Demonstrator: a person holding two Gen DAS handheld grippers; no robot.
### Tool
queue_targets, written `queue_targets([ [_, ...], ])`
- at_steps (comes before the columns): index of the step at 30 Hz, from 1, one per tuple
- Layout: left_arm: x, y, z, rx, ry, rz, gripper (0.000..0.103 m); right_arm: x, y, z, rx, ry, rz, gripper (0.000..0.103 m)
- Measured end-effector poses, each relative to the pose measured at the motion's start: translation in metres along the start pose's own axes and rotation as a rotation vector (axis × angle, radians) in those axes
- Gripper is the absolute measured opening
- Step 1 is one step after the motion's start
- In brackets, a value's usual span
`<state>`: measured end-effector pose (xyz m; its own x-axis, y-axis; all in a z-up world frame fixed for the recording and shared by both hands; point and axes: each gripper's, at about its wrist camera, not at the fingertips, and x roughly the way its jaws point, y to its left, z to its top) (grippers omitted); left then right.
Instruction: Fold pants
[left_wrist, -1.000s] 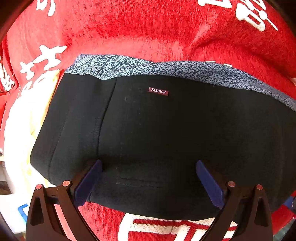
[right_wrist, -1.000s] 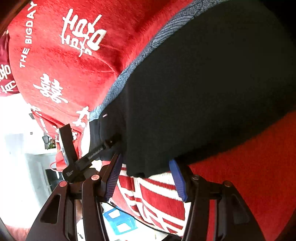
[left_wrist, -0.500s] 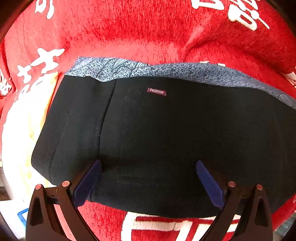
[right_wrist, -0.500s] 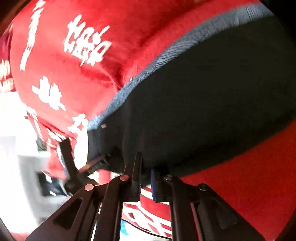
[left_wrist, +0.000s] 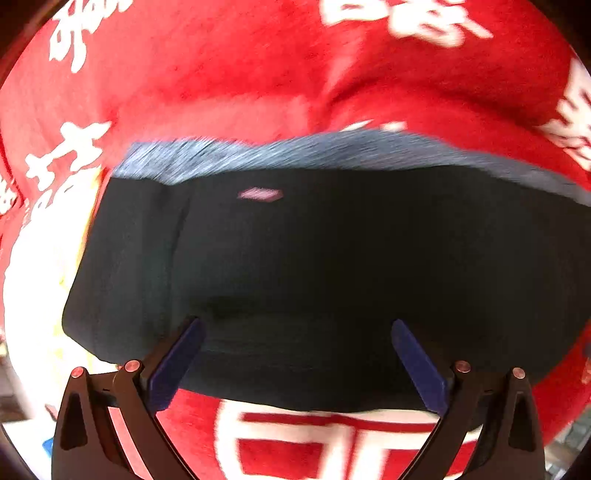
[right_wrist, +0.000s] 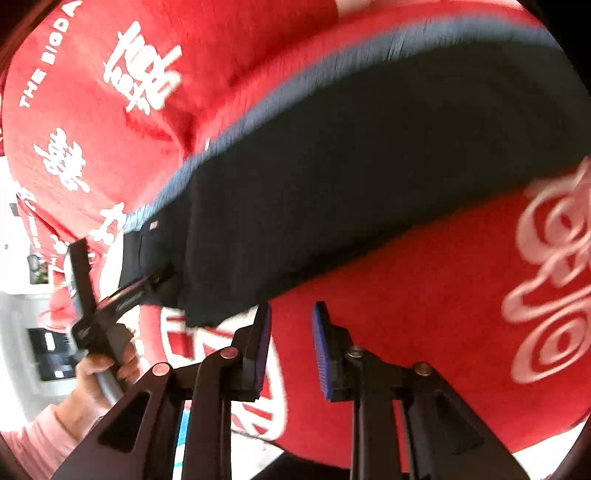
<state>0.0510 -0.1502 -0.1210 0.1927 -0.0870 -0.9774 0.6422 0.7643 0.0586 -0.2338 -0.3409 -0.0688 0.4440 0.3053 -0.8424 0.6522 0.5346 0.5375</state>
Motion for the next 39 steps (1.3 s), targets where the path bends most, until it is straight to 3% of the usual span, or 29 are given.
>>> queue_targets([
  [3,-0.005,-0.032,0.005,0.033,-0.002,-0.056,0.102,-0.014,0.003,0.027,-0.055,-0.073,-0.075,0.043],
  [7,0.005,-0.064,0.008,0.049,0.017,-0.059,0.102,-0.010,0.003,0.057,-0.126,-0.103,-0.215,0.046],
  [9,0.015,-0.069,0.003,0.035,0.027,-0.056,0.103,0.000,-0.005,0.059,-0.146,-0.073,-0.320,0.045],
  [10,0.016,-0.066,0.001,0.010,0.018,-0.070,0.103,0.003,-0.010,0.057,-0.153,-0.060,-0.332,0.046],
  [13,0.020,-0.059,0.002,-0.027,0.042,-0.110,0.103,0.000,-0.011,0.048,-0.199,-0.081,-0.338,0.045],
  [16,0.020,-0.065,0.006,0.018,0.028,-0.069,0.103,0.000,-0.010,0.046,-0.217,-0.080,-0.354,0.046],
  [20,0.016,-0.078,0.006,0.064,-0.001,-0.016,0.103,0.007,-0.004,0.051,-0.175,-0.067,-0.315,0.066],
  [24,0.020,-0.074,0.008,0.031,0.023,-0.040,0.103,0.013,0.005,0.046,-0.188,-0.064,-0.350,0.073],
  [30,0.024,-0.071,0.010,0.061,0.026,-0.045,0.103,0.013,0.014,0.040,-0.192,-0.075,-0.402,0.073],
  [39,0.025,-0.070,0.012,0.059,0.045,-0.029,0.103,-0.002,-0.003,0.037,-0.128,-0.085,-0.323,0.073],
])
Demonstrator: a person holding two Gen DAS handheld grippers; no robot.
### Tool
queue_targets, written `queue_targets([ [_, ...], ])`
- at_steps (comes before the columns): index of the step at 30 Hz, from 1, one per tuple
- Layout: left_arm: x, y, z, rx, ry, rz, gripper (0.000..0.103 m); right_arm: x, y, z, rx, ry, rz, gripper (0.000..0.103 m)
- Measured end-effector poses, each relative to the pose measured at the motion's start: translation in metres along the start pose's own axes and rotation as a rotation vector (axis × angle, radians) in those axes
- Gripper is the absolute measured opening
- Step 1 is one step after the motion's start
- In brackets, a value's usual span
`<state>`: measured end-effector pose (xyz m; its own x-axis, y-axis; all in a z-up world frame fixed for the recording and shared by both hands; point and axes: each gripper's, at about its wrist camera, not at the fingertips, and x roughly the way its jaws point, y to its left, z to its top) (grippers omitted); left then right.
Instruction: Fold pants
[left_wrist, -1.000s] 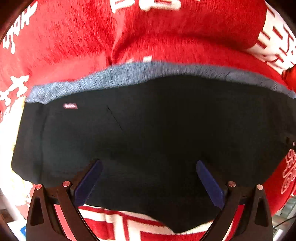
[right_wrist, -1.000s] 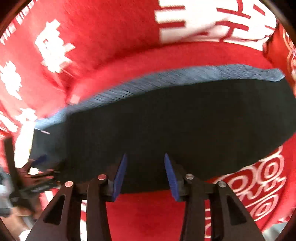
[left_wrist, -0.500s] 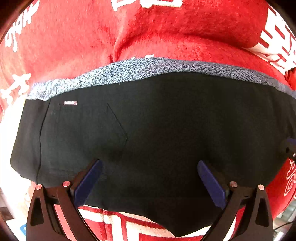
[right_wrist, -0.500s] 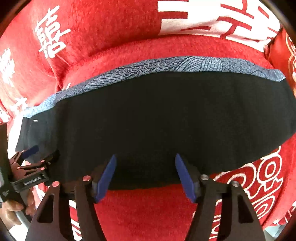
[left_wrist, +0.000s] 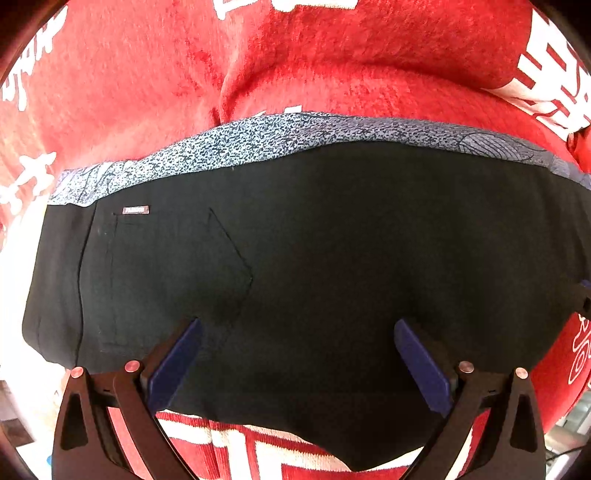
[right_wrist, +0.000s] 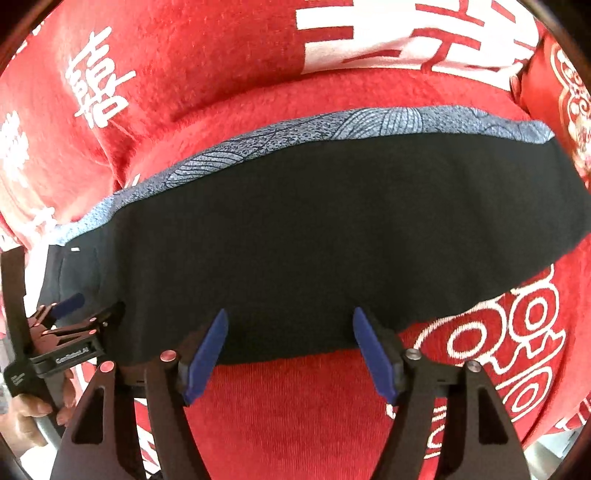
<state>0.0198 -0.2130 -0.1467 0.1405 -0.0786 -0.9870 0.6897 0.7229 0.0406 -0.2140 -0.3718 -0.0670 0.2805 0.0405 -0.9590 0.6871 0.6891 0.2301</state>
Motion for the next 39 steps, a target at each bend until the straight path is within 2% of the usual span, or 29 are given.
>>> queue_targets([
  [10,0.000,-0.016,0.005,-0.039,0.028,0.076,0.103,-0.005,-0.019,0.001,-0.010,0.040,0.078,0.073],
  [18,-0.009,-0.032,0.010,-0.018,0.046,0.153,0.103,-0.021,-0.048,0.011,0.044,0.042,0.167,0.074],
  [20,-0.012,-0.039,0.015,-0.012,0.050,0.174,0.103,-0.027,-0.056,0.016,0.055,0.028,0.141,0.074],
  [23,-0.024,-0.053,0.026,-0.022,0.041,0.143,0.103,-0.037,-0.075,0.023,0.089,0.006,0.139,0.072],
  [24,-0.028,-0.061,0.030,-0.018,0.036,0.123,0.103,-0.040,-0.083,0.026,0.103,-0.005,0.136,0.060],
  [26,-0.035,-0.081,0.034,0.006,0.022,0.091,0.103,-0.044,-0.100,0.029,0.122,-0.014,0.121,0.044],
  [27,-0.038,-0.094,0.038,0.027,0.011,0.077,0.103,-0.043,-0.110,0.031,0.139,-0.010,0.105,0.041],
  [30,-0.041,-0.136,0.047,0.086,-0.003,0.026,0.103,-0.043,-0.133,0.031,0.195,-0.009,0.085,0.041],
  [39,-0.044,-0.231,0.058,0.136,0.007,-0.107,0.103,-0.050,-0.199,0.006,0.458,-0.082,0.195,0.043],
])
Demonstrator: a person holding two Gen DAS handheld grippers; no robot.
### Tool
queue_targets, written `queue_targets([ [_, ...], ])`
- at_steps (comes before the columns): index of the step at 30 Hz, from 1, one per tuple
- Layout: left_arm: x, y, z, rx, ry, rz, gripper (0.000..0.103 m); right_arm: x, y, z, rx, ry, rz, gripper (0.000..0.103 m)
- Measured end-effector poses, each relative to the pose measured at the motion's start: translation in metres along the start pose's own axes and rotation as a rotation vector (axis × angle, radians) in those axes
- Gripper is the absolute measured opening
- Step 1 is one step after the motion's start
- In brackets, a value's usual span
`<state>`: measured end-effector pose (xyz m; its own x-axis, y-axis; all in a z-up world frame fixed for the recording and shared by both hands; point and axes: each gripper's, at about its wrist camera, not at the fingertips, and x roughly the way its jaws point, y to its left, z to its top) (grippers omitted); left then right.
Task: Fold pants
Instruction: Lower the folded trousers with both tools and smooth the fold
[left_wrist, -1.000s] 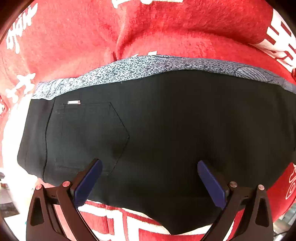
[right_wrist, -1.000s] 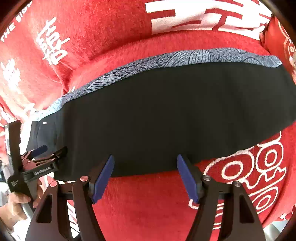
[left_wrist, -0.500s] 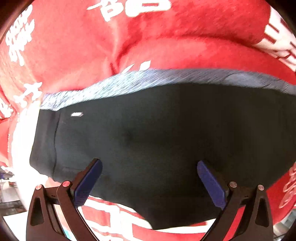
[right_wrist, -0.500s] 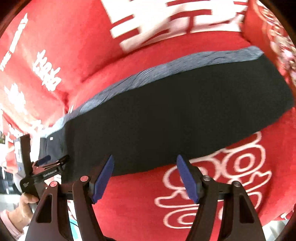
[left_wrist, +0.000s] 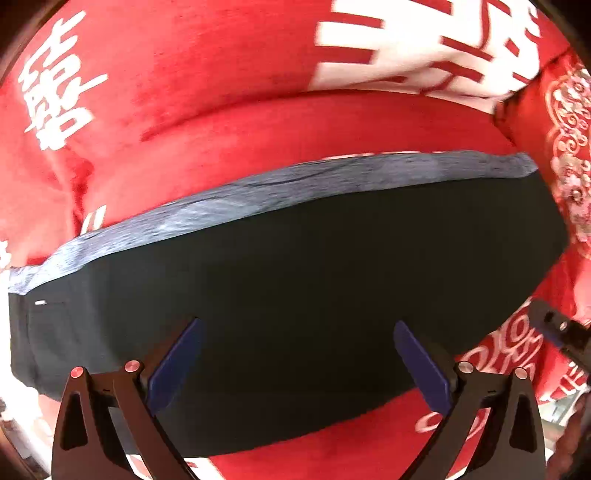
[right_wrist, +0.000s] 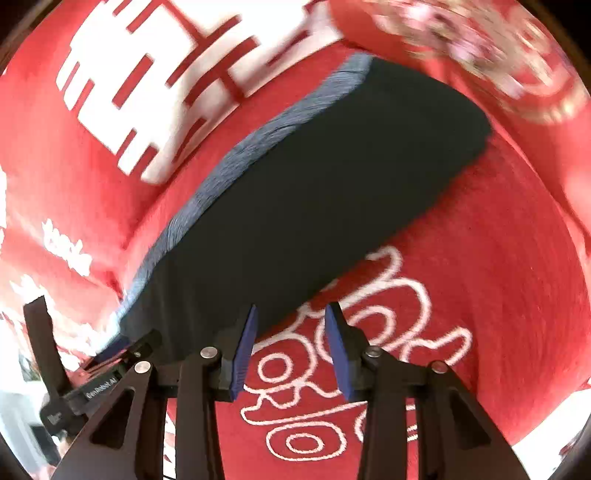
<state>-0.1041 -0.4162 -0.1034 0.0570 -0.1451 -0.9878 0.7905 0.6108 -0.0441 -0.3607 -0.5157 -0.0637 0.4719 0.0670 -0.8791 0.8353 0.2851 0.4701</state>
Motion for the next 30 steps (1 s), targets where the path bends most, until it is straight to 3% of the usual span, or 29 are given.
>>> queue_targets([
  [6,0.002,-0.033,0.019,-0.025,-0.033,-0.006,0.103,-0.010,-0.038,-0.002,0.115,-0.058,0.083,0.053],
  [9,0.012,-0.042,0.024,-0.039,-0.037,0.022,0.103,-0.010,-0.050,-0.001,0.163,-0.082,0.132,0.053],
  [12,0.033,-0.046,0.020,-0.053,0.011,0.051,0.103,-0.007,-0.059,0.002,0.204,-0.101,0.184,0.053],
  [21,0.033,-0.051,0.008,-0.054,-0.043,0.051,0.103,-0.001,-0.081,0.012,0.244,-0.170,0.322,0.053],
  [30,0.029,-0.065,0.000,-0.049,-0.079,0.055,0.103,0.006,-0.080,0.035,0.277,-0.279,0.364,0.055],
])
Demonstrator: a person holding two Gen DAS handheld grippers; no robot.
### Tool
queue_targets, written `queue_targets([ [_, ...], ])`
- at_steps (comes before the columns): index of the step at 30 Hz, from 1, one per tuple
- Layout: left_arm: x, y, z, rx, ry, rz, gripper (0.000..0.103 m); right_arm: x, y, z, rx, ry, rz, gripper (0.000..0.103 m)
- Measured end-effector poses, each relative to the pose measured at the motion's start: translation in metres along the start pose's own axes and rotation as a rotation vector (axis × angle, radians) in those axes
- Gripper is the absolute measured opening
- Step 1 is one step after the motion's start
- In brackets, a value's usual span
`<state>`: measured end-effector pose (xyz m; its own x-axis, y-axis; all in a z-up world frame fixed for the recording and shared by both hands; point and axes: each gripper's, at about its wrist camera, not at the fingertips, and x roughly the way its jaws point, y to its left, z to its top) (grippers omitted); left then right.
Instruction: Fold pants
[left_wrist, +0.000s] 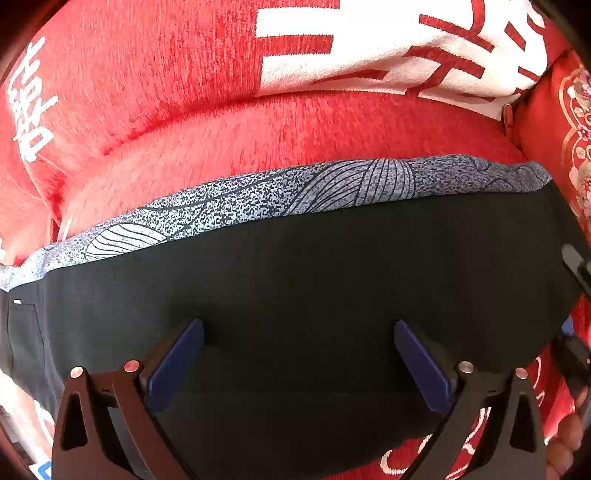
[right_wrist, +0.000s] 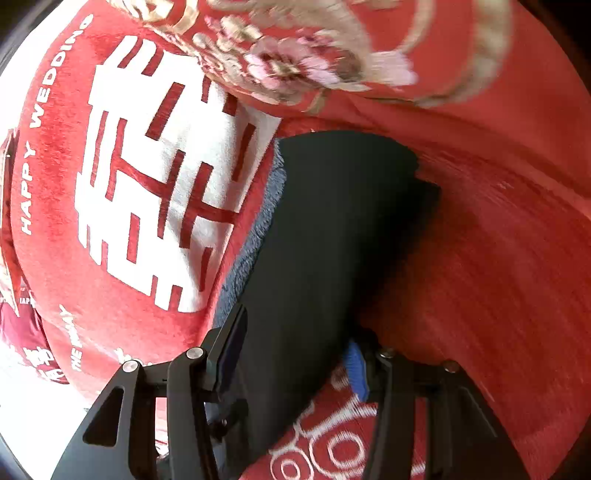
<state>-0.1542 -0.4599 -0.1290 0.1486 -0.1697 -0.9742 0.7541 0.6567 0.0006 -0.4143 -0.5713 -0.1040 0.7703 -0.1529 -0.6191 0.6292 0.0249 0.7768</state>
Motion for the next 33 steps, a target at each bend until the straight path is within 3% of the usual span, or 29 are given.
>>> queue_targets([
  [2,0.000,0.000,0.002,0.006,0.001,-0.005,0.103,0.005,0.005,0.004,-0.012,0.008,-0.010,0.055],
  [3,-0.001,0.000,0.003,0.009,0.010,-0.008,0.103,0.008,0.007,0.006,-0.010,0.021,-0.016,0.050],
  [4,-0.002,0.000,0.003,0.006,0.023,-0.010,0.102,0.009,0.008,0.008,0.000,0.037,-0.029,0.041],
  [5,-0.005,0.000,0.005,0.003,0.033,-0.020,0.097,0.011,0.009,0.011,0.007,0.057,-0.056,0.015],
  [6,-0.009,0.004,0.012,0.003,0.032,-0.044,0.081,0.009,0.010,0.013,0.007,0.068,-0.075,0.015],
  [7,-0.016,0.002,0.013,0.013,0.026,-0.060,0.078,0.007,0.013,0.014,0.001,0.075,-0.068,0.015],
  [12,-0.041,-0.018,0.007,0.076,-0.036,-0.188,0.078,-0.009,0.056,0.011,-0.169,0.084,-0.055,0.014],
  [14,-0.025,-0.023,0.000,0.042,0.007,-0.257,0.078,-0.012,0.074,0.006,-0.235,0.082,-0.060,0.014],
  [15,-0.015,-0.023,-0.006,0.019,0.002,-0.264,0.078,-0.013,0.082,0.004,-0.267,0.081,-0.068,0.014],
  [16,-0.017,-0.029,-0.013,0.044,-0.055,-0.241,0.078,-0.010,0.090,0.000,-0.302,0.098,-0.081,0.013],
  [18,-0.022,-0.039,-0.021,0.102,-0.093,-0.199,0.078,-0.005,0.103,-0.010,-0.380,0.105,-0.113,0.013],
  [28,-0.037,0.011,-0.021,0.006,-0.012,-0.371,0.078,-0.002,0.172,-0.047,-0.636,0.115,-0.183,0.013],
  [33,-0.051,0.063,-0.030,-0.022,-0.006,-0.331,0.078,0.008,0.213,-0.086,-0.806,0.123,-0.232,0.013],
])
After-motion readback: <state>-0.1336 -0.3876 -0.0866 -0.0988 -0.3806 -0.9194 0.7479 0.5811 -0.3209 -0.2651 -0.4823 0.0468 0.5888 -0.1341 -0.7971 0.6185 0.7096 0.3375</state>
